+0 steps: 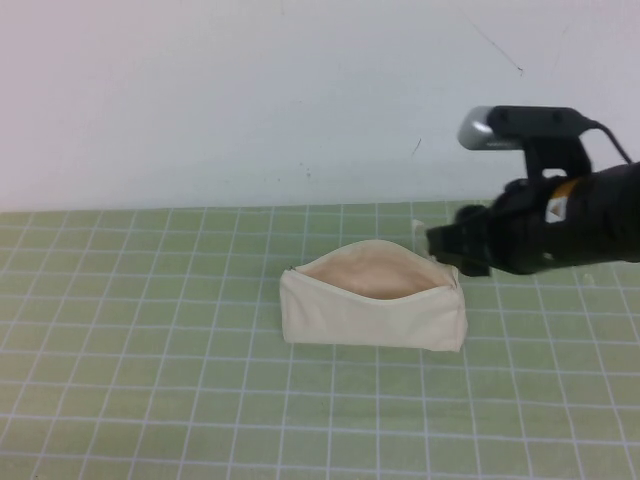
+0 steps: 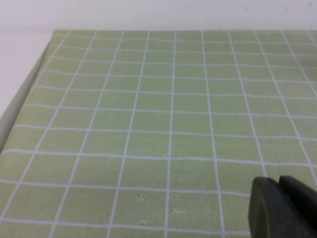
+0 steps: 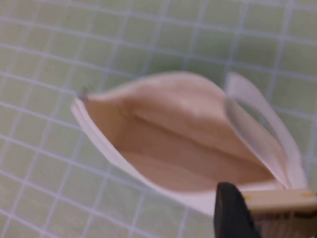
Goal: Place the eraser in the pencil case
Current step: Place the eraser on the pencil case
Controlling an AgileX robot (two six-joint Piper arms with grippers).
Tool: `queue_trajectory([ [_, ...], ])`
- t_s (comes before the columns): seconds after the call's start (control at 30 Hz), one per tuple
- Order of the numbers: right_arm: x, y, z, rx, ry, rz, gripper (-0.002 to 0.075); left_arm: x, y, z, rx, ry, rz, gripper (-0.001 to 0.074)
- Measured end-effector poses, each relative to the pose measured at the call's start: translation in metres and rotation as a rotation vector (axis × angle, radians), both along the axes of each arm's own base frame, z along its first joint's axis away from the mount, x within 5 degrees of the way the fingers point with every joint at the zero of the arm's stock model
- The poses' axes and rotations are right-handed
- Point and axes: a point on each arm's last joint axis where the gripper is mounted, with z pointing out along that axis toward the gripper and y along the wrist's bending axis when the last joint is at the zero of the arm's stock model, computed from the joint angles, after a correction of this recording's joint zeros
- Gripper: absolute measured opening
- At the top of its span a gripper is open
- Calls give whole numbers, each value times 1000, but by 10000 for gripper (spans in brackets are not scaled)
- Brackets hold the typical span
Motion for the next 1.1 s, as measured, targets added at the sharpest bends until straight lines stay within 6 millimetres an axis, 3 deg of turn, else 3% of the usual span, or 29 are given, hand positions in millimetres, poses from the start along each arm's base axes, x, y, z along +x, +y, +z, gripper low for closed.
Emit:
queue_trajectory([
  [0.43,63,41,-26,3,-59,85,307,0,0,0,0,0,0,-2],
  [0.6,71,46,-45,-20,8,90,308,0,0,0,0,0,0,-2],
  [0.73,70,47,-48,-9,31,84,386,0,0,0,0,0,0,-2],
  [0.93,66,46,-35,21,31,79,401,0,0,0,0,0,0,-2],
  [1.03,57,42,-15,32,19,88,341,0,0,0,0,0,0,-2],
  [1.1,48,37,4,35,6,103,243,0,0,0,0,0,0,-2],
])
